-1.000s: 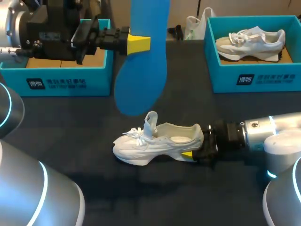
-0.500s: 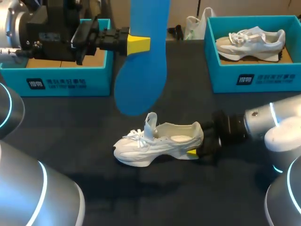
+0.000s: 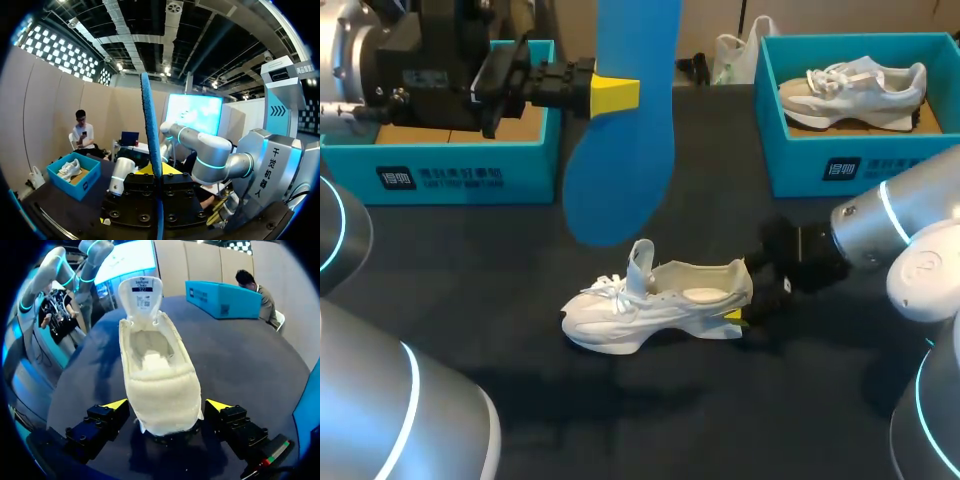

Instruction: Take the shoe out of the shoebox, open the shoe tongue, remove and reinsert the insole, then place the shoe into the shoebox

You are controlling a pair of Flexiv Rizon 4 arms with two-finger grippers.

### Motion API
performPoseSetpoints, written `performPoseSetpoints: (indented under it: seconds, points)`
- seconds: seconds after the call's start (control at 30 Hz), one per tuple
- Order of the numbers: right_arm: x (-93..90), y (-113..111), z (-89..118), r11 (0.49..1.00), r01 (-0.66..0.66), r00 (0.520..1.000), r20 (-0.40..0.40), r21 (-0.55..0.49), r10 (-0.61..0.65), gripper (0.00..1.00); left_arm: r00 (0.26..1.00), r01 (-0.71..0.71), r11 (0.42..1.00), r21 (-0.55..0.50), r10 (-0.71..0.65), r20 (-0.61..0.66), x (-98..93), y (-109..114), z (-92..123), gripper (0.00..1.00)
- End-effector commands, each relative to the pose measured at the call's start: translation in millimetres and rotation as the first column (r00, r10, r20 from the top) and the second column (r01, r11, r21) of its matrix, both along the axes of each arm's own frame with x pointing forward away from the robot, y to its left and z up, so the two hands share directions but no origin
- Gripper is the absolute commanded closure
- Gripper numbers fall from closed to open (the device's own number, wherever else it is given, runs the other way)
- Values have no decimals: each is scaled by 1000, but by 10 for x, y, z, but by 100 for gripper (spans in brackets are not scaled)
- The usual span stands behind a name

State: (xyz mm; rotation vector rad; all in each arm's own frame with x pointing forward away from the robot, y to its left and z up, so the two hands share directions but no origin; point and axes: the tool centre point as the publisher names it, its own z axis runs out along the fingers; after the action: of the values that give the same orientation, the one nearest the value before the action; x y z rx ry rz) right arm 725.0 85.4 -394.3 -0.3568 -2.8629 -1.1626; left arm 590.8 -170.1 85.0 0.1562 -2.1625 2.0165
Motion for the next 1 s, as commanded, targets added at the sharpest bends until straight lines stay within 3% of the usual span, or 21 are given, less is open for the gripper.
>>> performPoseSetpoints:
  seconds: [0.03, 0.33, 0.6, 0.8, 1.0]
  points:
    - [-34, 7, 153, 959, -34, 998, -60, -281, 18, 0, 1000, 1, 1000, 2, -1, 0, 8, -12, 2, 100]
    - [-25, 15, 345, 862, -64, 992, -128, -502, -1, 0, 1000, 1, 1000, 2, -1, 0, 8, -12, 2, 100]
    - [-4, 84, 533, 706, -70, 983, -171, -705, -73, 0, 1000, 1, 1000, 2, -1, 0, 8, -12, 2, 100]
    - [-12, 174, 581, 619, -87, 978, -187, -781, -98, 0, 1000, 1, 1000, 2, -1, 0, 8, -12, 2, 100]
    - [-35, 203, 589, 591, -83, 975, -188, -802, -118, 0, 1000, 1, 1000, 2, -1, 0, 8, -12, 2, 100]
